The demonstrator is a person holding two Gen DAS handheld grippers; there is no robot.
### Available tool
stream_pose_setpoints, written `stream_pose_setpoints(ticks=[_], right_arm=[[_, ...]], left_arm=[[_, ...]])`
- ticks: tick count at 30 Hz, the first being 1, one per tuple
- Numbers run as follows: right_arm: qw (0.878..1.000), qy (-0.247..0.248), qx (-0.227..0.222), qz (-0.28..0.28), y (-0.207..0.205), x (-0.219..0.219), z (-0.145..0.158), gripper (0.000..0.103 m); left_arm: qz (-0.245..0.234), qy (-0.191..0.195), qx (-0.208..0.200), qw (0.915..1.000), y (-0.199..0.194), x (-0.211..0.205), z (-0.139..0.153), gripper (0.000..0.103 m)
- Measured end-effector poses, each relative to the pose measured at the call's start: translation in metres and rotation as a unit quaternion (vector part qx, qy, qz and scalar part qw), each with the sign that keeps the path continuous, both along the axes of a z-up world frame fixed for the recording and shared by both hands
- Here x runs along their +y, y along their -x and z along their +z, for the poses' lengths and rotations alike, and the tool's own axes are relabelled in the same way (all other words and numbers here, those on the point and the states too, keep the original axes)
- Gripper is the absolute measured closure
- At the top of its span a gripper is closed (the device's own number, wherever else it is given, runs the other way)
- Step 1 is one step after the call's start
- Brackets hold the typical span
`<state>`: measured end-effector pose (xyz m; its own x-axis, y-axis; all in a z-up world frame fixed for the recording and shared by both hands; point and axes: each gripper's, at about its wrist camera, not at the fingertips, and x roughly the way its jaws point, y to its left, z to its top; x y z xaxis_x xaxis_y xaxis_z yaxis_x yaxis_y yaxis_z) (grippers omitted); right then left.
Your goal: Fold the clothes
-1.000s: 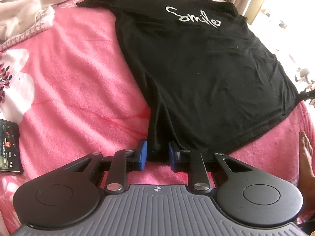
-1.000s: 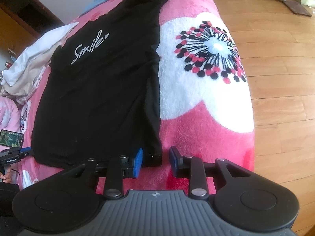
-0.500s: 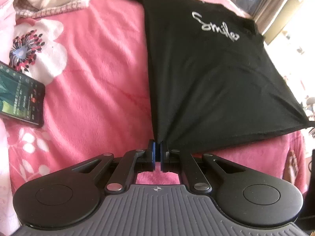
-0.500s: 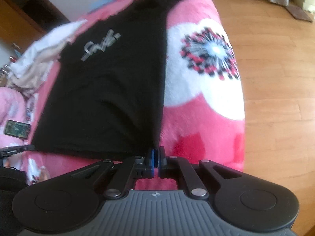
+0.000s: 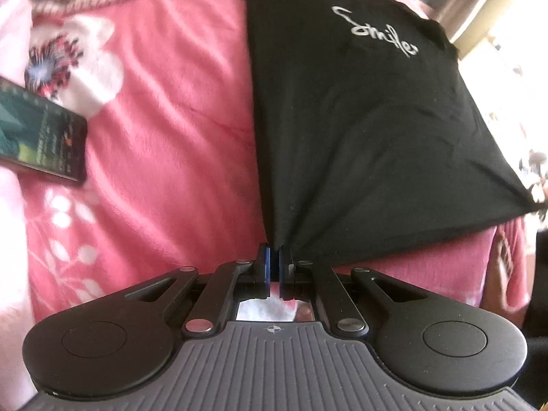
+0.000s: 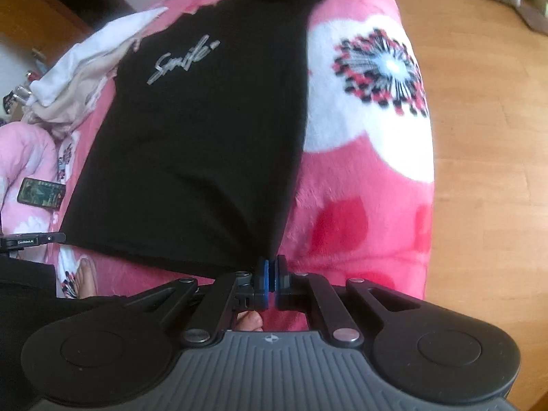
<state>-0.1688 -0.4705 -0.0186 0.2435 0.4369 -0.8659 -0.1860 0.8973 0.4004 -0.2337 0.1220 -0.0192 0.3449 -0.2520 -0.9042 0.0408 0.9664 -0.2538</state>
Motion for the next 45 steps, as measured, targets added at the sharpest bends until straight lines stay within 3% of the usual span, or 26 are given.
stream_pose_setpoints(ticks=[6, 8, 10, 13, 16, 20, 24, 26, 32, 34, 37, 40, 45], right_arm=[[0.998, 0.048, 0.034, 0.012, 0.002, 0.007, -0.047, 0.100], [0.998, 0.056, 0.028, 0.014, 0.003, 0.011, -0.051, 0.100], [0.997, 0.067, 0.026, 0.024, 0.006, 0.012, -0.045, 0.096], [0.993, 0.107, 0.024, 0.042, 0.009, 0.011, -0.024, 0.081], [0.982, 0.166, -0.050, 0.071, 0.010, 0.012, 0.011, 0.080], [0.952, 0.216, -0.173, 0.130, -0.008, 0.039, 0.046, 0.081], [0.908, 0.201, -0.238, 0.280, -0.028, 0.109, 0.047, 0.082], [0.890, 0.170, -0.248, 0.343, -0.041, 0.141, 0.039, 0.083], [0.859, 0.077, -0.228, 0.453, -0.089, 0.216, 0.006, 0.093], [0.838, 0.072, -0.231, 0.489, -0.095, 0.233, -0.004, 0.096], [0.800, 0.086, -0.250, 0.539, -0.102, 0.245, -0.018, 0.098], [0.804, 0.110, -0.271, 0.517, -0.140, 0.244, -0.027, 0.098], [0.846, 0.153, -0.310, 0.406, -0.211, 0.234, -0.031, 0.098]], left_arm=[[-0.063, -0.049, 0.012, 0.9967, -0.008, -0.017, -0.034, 0.100], [-0.064, -0.056, -0.001, 0.9964, -0.011, -0.015, -0.028, 0.095], [-0.058, -0.061, -0.016, 0.9963, -0.013, -0.012, -0.018, 0.090], [-0.049, -0.069, -0.039, 0.9956, -0.017, -0.006, -0.002, 0.088], [-0.040, -0.077, -0.062, 0.9943, -0.020, -0.001, 0.013, 0.087], [-0.038, -0.084, -0.096, 0.9911, -0.031, -0.002, 0.029, 0.086], [-0.118, -0.055, -0.139, 0.9817, -0.078, -0.052, 0.025, 0.086], [-0.169, -0.035, -0.149, 0.9737, -0.092, -0.085, 0.017, 0.086], [-0.314, -0.017, -0.129, 0.9406, -0.092, -0.159, -0.023, 0.086], [-0.335, -0.014, -0.113, 0.9353, -0.087, -0.169, -0.034, 0.086], [-0.337, -0.002, -0.100, 0.9363, -0.085, -0.170, -0.042, 0.086], [-0.329, 0.017, -0.087, 0.9400, -0.087, -0.163, -0.043, 0.086], [-0.328, 0.045, -0.072, 0.9410, -0.088, -0.153, -0.042, 0.086]])
